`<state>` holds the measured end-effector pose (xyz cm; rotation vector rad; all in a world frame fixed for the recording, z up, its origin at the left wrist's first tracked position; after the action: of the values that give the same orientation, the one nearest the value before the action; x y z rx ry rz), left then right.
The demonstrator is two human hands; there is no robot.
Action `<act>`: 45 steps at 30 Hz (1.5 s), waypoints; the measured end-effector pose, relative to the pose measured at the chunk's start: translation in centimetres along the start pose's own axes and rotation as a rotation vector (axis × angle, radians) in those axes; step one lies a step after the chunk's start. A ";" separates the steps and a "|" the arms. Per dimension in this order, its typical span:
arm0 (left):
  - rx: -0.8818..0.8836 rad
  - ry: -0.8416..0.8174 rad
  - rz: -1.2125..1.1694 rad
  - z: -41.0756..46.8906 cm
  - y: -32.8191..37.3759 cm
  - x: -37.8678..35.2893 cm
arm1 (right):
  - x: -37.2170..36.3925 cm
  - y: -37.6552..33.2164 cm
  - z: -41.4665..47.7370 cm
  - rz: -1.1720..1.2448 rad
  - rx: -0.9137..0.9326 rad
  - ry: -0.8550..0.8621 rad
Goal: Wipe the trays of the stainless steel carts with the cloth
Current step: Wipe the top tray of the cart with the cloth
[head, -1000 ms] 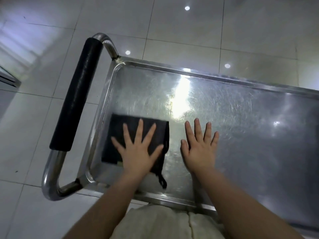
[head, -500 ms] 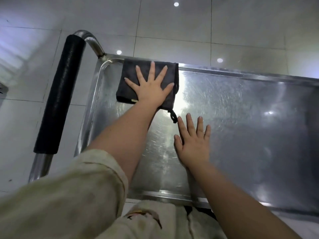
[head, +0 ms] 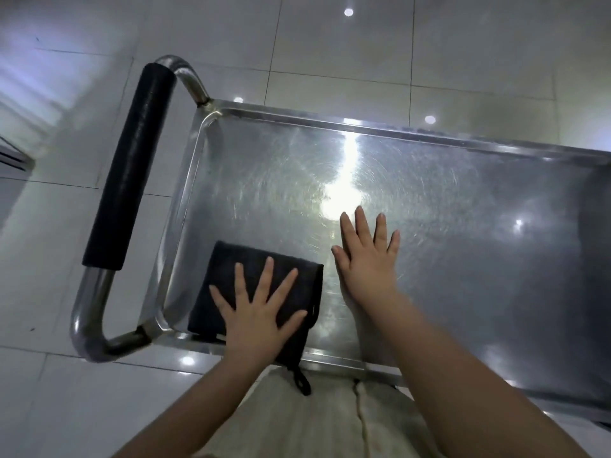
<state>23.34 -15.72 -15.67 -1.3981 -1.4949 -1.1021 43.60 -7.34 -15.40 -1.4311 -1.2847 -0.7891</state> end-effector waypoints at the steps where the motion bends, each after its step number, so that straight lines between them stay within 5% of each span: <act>1: 0.003 -0.004 0.000 0.6 -0.2 0.2 | 0.1 0.0 0.0 -0.005 0.001 -0.002; 8: 0.253 0.047 -0.042 15.3 -4.4 5.2 | -0.3 1.9 -0.7 -0.106 0.074 0.003; 15: 0.197 0.047 0.039 25.4 -4.4 9.0 | 0.3 2.8 -1.0 -0.098 0.099 0.031; 20: 0.192 0.085 0.048 26.0 -2.7 9.0 | 1.2 11.0 -3.0 -0.096 -0.190 -0.001; 28: 0.071 0.071 -0.025 24.6 14.3 6.6 | 1.2 10.8 -3.2 -0.086 -0.161 0.004; 32: 0.046 0.053 -0.034 22.6 23.0 5.0 | 3.5 11.4 -4.2 0.304 -0.153 0.236; 35: 0.037 0.044 -0.064 21.8 27.9 4.2 | 4.2 14.9 -6.2 0.371 -0.248 0.324; 39: -0.020 0.024 -0.067 20.6 33.9 3.5 | 3.7 21.2 -9.0 0.190 -0.481 0.196; 45: -0.098 0.024 -0.028 19.8 36.5 3.1 | 2.7 22.3 -9.6 0.019 -0.468 0.038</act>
<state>59.70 4.50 -16.08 -1.4290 -1.4644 -1.2200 67.13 -13.83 -15.95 -1.7810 -1.0961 -1.1507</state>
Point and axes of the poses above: each hand's wrist, its own z-axis towards the middle knuckle, its own x-axis out of the back of the hand, y = z × x, the point moved 5 cm from there along z, towards the middle knuckle, and after that the axes turned 10 degrees about x, right-handed, at the moved point
